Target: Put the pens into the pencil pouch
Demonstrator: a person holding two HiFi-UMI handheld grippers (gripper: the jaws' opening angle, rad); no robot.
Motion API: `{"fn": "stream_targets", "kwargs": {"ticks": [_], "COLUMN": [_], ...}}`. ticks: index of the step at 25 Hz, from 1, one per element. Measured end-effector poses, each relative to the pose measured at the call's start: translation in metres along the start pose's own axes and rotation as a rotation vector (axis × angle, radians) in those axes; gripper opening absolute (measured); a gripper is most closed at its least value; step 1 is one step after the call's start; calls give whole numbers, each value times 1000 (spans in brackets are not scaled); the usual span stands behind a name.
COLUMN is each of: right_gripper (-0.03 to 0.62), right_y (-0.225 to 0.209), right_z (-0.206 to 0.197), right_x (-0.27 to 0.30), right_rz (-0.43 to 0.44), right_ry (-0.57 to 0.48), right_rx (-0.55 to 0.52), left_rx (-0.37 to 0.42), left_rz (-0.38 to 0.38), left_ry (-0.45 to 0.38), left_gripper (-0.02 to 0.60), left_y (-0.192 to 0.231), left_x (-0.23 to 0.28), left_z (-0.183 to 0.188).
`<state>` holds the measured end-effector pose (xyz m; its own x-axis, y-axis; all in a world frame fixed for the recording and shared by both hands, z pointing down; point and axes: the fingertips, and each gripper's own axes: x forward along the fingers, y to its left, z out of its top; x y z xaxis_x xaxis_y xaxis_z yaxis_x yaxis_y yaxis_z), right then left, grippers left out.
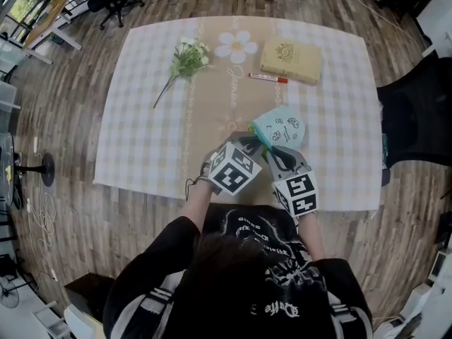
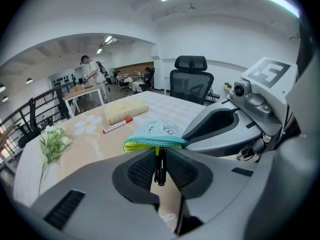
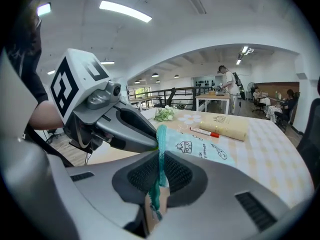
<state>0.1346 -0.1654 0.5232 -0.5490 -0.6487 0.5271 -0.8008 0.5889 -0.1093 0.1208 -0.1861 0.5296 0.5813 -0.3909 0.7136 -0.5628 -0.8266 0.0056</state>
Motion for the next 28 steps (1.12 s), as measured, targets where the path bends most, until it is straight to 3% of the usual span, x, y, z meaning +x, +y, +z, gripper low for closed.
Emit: {"fn": "stream_targets", "kwargs": {"ticks": [6,9,17,22,24,28], "right_gripper": [38,38,38,37,37,37], "right_y": [12,12,4,-11,-17,-21], "right_z": [19,25,30,25,21,19], "right_x": [-10,-14,-14,-15,-15,-15], "right_rz": [132,174,171,98,72,51], "right_ry": [-116,-155,-199,-184,-172,-168], "right_rx": [136,207,288,313,320,317], "left_rx": [-292,-363,-414,-410,-397,-378], "left_rz": [-130,-177,-191,-243,-300,-276], "left_ry": [-132,-179,-239,-280,-297,-335], "left_gripper": [75,75,85,184,271,288], "left_y": [-1,0,5,4,0,15], "left_x": [-7,-11,-9,-19,-25,-34], "left_z": [10,17,27,30,32,32]}}
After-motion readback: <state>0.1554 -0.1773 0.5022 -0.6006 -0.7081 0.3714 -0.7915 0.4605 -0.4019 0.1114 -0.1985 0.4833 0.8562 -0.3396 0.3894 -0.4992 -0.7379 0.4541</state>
